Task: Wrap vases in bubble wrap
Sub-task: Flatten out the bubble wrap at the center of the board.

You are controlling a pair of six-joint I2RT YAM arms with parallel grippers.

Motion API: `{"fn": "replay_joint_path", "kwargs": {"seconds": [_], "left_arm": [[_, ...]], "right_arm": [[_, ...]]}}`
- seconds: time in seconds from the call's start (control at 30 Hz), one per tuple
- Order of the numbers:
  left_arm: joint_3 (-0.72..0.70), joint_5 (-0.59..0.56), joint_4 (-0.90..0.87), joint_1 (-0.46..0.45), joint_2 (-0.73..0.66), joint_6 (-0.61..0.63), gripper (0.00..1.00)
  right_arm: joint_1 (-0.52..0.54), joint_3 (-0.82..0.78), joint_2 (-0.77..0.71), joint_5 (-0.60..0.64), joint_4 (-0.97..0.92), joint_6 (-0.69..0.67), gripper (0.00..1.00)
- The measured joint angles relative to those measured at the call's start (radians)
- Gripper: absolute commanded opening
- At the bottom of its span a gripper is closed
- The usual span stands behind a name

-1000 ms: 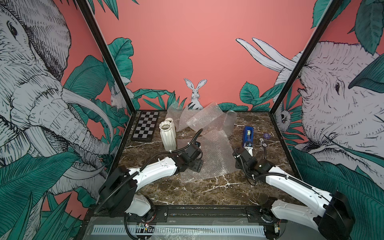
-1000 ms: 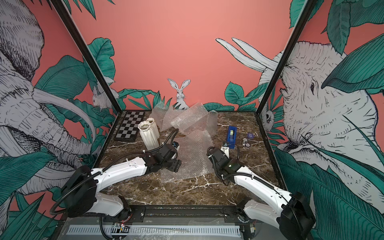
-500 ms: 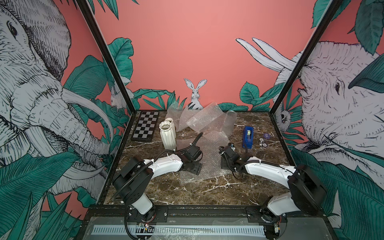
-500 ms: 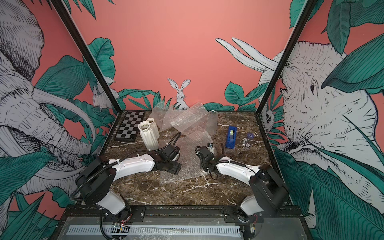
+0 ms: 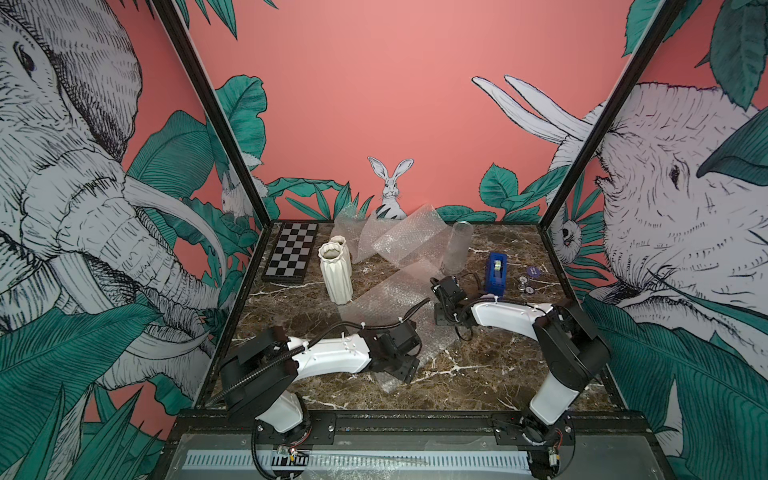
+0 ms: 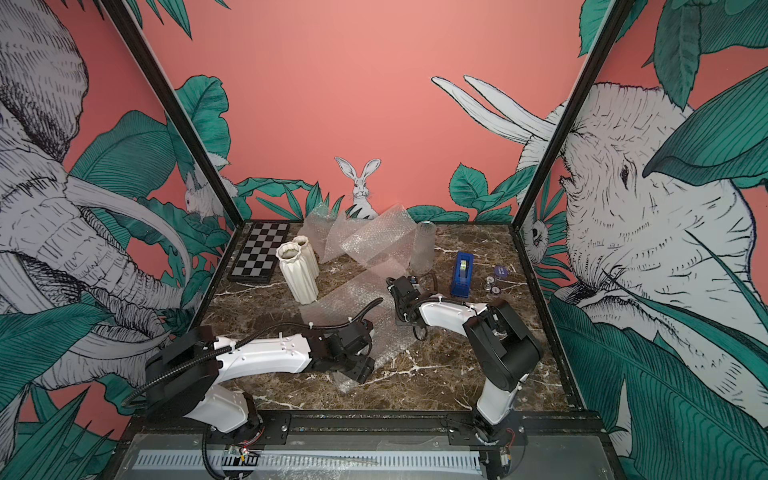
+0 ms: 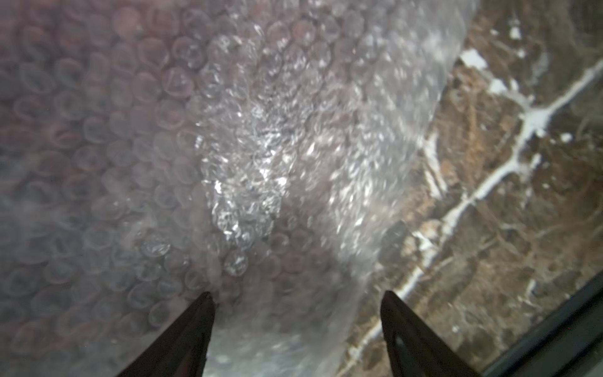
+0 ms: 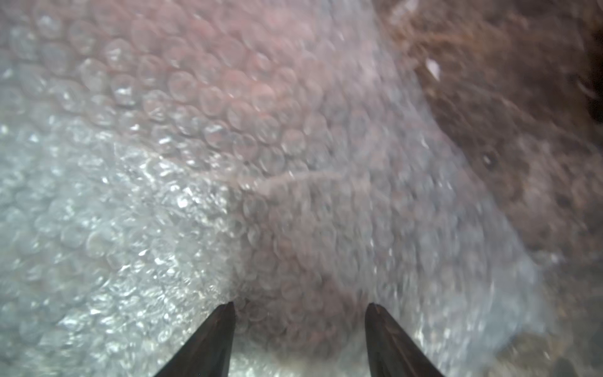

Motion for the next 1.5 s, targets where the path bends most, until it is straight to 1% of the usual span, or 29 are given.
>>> {"fn": "replay_joint_path", "kwargs": {"seconds": [0.07,0.13,0.2,0.27,0.37,0.43,0.5,0.6,0.73,0.87,0.93,1.0,1.1,1.17,1.33,1.4,1.5], "left_arm": [[-0.008,-0.018,-0.011,-0.008,-0.047,-0.006,0.89],[-0.016,-0.036,-0.02,0.01,-0.117,-0.005,0.91],[-0.014,-0.037,-0.018,0.059,-0.183,0.006,0.91],[-0.002,-0.039,-0.022,0.131,-0.212,0.027,0.91],[0.026,-0.043,-0.032,0.237,-0.189,0.077,0.9],[0.04,-0.033,-0.035,0.305,-0.148,0.105,0.89],[0.051,-0.023,-0.04,0.369,-0.082,0.132,0.89],[0.075,-0.021,-0.064,0.418,0.014,0.167,0.89],[0.086,-0.007,-0.074,0.418,0.097,0.191,0.85],[0.071,-0.003,-0.054,0.395,0.088,0.174,0.85],[0.057,-0.008,-0.048,0.36,0.075,0.151,0.85],[0.041,-0.013,-0.048,0.306,0.058,0.12,0.85],[0.013,-0.011,-0.062,0.226,0.021,0.056,0.85],[-0.009,-0.004,-0.064,0.19,-0.011,0.016,0.85],[-0.042,-0.003,-0.061,0.182,-0.08,-0.047,0.88],[-0.039,-0.013,-0.056,0.184,-0.077,-0.056,0.88],[-0.015,-0.017,-0.053,0.184,-0.033,-0.068,0.87]], "right_arm": [[0.0,0.018,0.007,-0.007,0.01,-0.026,0.7],[0.0,0.028,0.001,-0.005,0.013,-0.046,0.71],[0.0,0.023,-0.028,0.001,0.011,-0.059,0.71],[0.0,0.002,-0.078,0.001,0.014,-0.067,0.7],[0.005,-0.042,-0.182,-0.01,0.014,-0.061,0.65],[0.019,-0.065,-0.228,-0.01,0.015,-0.037,0.65],[0.052,-0.084,-0.243,-0.011,0.016,-0.005,0.66],[0.101,-0.109,-0.223,-0.023,0.013,0.043,0.66],[0.113,-0.12,-0.16,-0.025,0.0,0.084,0.66],[0.071,-0.111,-0.097,-0.023,-0.014,0.081,0.66],[0.04,-0.09,-0.072,-0.023,-0.015,0.068,0.66],[0.019,-0.051,-0.045,-0.022,-0.02,0.05,0.66],[-0.005,0.012,0.006,-0.022,-0.022,0.019,0.66],[-0.011,0.051,0.04,-0.023,-0.023,-0.004,0.66],[-0.013,0.142,0.113,-0.022,-0.029,-0.053,0.66],[-0.016,0.171,0.135,-0.021,-0.03,-0.072,0.66],[-0.025,0.225,0.174,-0.021,-0.047,-0.09,0.66]]}}
